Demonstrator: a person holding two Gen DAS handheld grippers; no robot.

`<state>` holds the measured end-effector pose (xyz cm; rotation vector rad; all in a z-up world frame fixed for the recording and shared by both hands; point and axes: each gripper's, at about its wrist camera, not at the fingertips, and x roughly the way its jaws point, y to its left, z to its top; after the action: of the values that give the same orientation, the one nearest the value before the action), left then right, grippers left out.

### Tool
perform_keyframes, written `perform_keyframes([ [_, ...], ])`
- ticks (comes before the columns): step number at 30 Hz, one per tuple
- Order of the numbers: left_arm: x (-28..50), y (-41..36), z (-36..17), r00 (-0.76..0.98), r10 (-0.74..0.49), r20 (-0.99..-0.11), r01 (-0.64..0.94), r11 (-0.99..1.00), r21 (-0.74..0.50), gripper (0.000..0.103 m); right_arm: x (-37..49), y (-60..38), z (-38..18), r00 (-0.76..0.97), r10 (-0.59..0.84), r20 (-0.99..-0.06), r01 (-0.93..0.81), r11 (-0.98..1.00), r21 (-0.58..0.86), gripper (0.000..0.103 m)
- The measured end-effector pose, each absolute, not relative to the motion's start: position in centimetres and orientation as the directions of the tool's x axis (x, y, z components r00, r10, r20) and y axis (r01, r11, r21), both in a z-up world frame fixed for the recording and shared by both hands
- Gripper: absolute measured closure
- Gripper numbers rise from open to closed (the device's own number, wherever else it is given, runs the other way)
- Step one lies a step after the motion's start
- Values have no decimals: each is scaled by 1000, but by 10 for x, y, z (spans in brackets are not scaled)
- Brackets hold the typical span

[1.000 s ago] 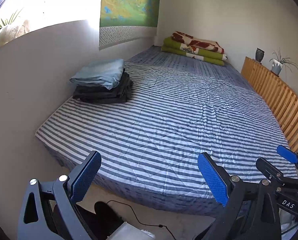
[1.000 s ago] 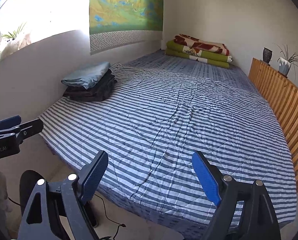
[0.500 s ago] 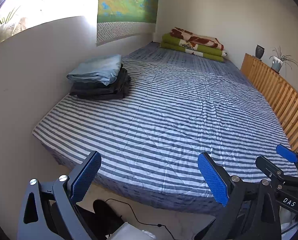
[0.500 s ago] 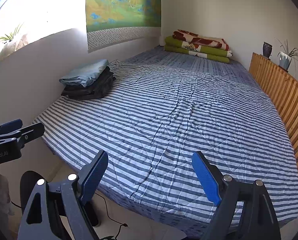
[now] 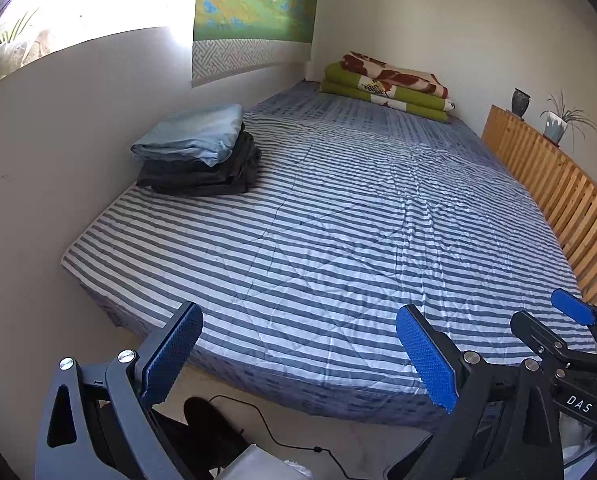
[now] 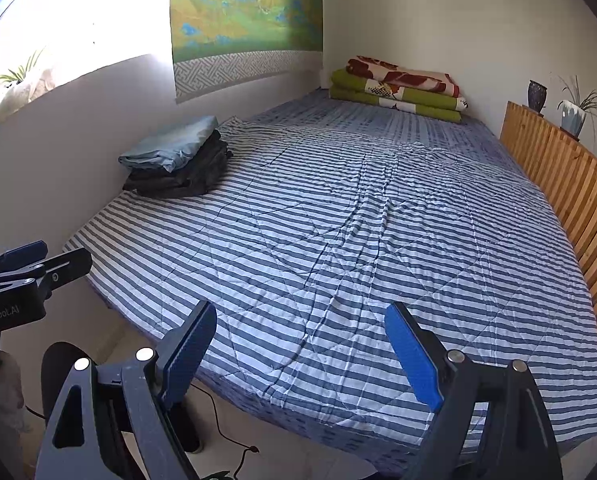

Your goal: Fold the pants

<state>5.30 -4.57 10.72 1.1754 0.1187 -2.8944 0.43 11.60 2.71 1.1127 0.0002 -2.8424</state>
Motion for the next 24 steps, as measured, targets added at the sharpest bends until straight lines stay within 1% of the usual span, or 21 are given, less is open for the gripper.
perform_keyframes([
  [24, 46, -50, 105, -711, 16, -703, 35, -998, -59, 4, -2, 118, 24, -723, -85, -686, 83, -996, 36, 20],
])
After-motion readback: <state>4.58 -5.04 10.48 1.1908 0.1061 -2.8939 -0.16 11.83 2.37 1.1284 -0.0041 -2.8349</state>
